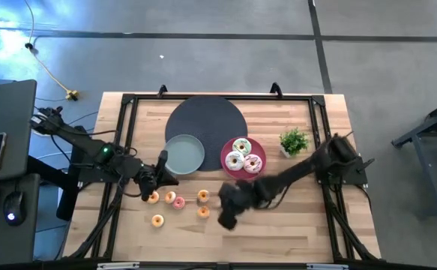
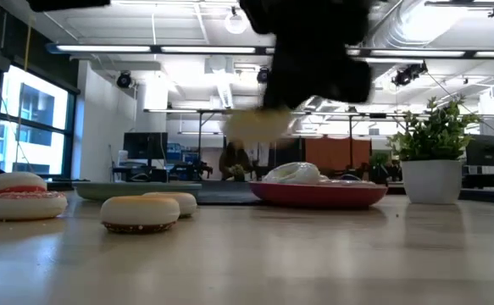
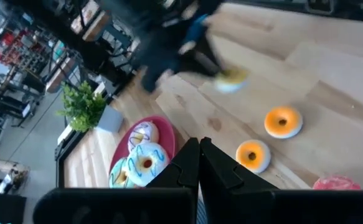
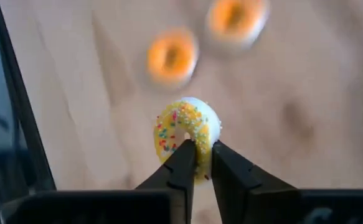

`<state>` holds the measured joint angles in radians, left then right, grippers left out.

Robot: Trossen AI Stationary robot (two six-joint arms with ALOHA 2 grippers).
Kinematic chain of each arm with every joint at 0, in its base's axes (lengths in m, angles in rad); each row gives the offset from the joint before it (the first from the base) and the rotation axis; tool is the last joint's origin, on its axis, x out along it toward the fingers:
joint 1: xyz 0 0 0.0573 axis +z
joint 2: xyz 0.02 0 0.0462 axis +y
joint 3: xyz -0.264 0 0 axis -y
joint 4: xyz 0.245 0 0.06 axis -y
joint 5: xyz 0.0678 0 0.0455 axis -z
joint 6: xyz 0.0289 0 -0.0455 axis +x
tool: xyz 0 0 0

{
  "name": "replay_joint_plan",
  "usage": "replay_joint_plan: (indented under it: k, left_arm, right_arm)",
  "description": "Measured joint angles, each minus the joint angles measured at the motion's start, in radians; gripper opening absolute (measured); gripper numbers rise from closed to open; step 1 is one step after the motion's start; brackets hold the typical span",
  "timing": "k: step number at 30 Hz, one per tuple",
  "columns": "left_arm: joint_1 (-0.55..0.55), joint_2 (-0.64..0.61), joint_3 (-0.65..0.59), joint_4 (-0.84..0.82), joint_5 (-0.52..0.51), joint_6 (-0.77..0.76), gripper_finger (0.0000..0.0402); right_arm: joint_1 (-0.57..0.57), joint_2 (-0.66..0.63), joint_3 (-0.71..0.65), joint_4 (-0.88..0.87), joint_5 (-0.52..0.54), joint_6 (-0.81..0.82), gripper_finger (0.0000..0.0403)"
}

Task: Pick & Place donuts
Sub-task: Put the small yellow doughnut on the blue plate

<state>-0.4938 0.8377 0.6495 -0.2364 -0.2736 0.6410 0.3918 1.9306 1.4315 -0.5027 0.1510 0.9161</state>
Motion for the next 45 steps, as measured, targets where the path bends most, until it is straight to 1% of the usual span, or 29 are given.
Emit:
replay_joint_plan:
  k: [3, 5, 10, 13, 16, 19, 21, 24, 28, 31, 35, 36, 40, 45]
  left_arm:
    - [-0.053, -0.021, 0.0, -0.007, -0.047, -0.001, 0.0]
    - [-0.097, -0.039, 0.0, -0.014, -0.096, -0.003, 0.0]
    - [-0.197, -0.086, 0.0, -0.037, -0.215, -0.019, 0.0]
    - [-0.244, -0.115, 0.0, -0.048, -0.288, -0.018, 0.0]
    - [-0.262, -0.14, 0.0, -0.048, -0.377, -0.016, 0.0]
    - [-0.255, -0.155, 0.0, -0.036, -0.41, 0.008, 0.0]
    - [-0.241, -0.155, 0.0, -0.008, -0.384, 0.057, 0.0]
    - [-0.209, -0.151, 0.0, 0.03, -0.341, 0.096, 0.0]
    - [-0.146, -0.152, 0.0, 0.038, -0.346, 0.145, 0.0]
    - [-0.078, -0.154, 0.0, 0.056, -0.335, 0.149, 0.0]
    - [0.022, -0.153, 0.0, 0.073, -0.277, 0.176, 0.0]
    - [0.048, -0.153, 0.0, 0.077, -0.263, 0.181, 0.0]
    - [0.136, -0.153, 0.0, 0.094, -0.213, 0.185, 0.0]
    - [0.183, -0.155, 0.0, 0.108, -0.185, 0.185, 0.0]
  right_arm:
    - [-0.085, -0.052, 0.0, 0.008, 0.041, -0.008, 0.0037]
    - [-0.147, -0.061, 0.0, 0.054, 0.05, -0.043, 0.0041]
    - [-0.288, -0.044, 0.001, 0.228, -0.011, -0.08, 0.0052]
    - [-0.349, -0.022, 0.0, 0.253, -0.025, -0.08, 0.0054]
    - [-0.391, -0.002, 0.0, 0.296, -0.057, -0.08, 0.0054]
    - [-0.415, 0.028, 0.0, 0.356, -0.077, -0.078, 0.0054]
    - [-0.431, 0.065, 0.016, 0.383, -0.096, -0.054, 0.0054]
    - [-0.439, 0.141, 0.087, 0.386, -0.138, -0.048, 0.0054]
    - [-0.44, 0.183, 0.206, 0.268, -0.076, -0.124, 0.0054]
    - [-0.476, 0.183, 0.248, 0.149, -0.134, -0.201, 0.0054]
    - [-0.518, 0.188, 0.238, 0.061, -0.17, -0.267, 0.0054]
    - [-0.522, 0.189, 0.238, 0.054, -0.188, -0.278, 0.0054]
    - [-0.516, 0.234, 0.241, 0.131, -0.243, -0.292, 0.0054]
    - [-0.514, 0.296, 0.288, 0.151, -0.278, -0.313, 0.0054]
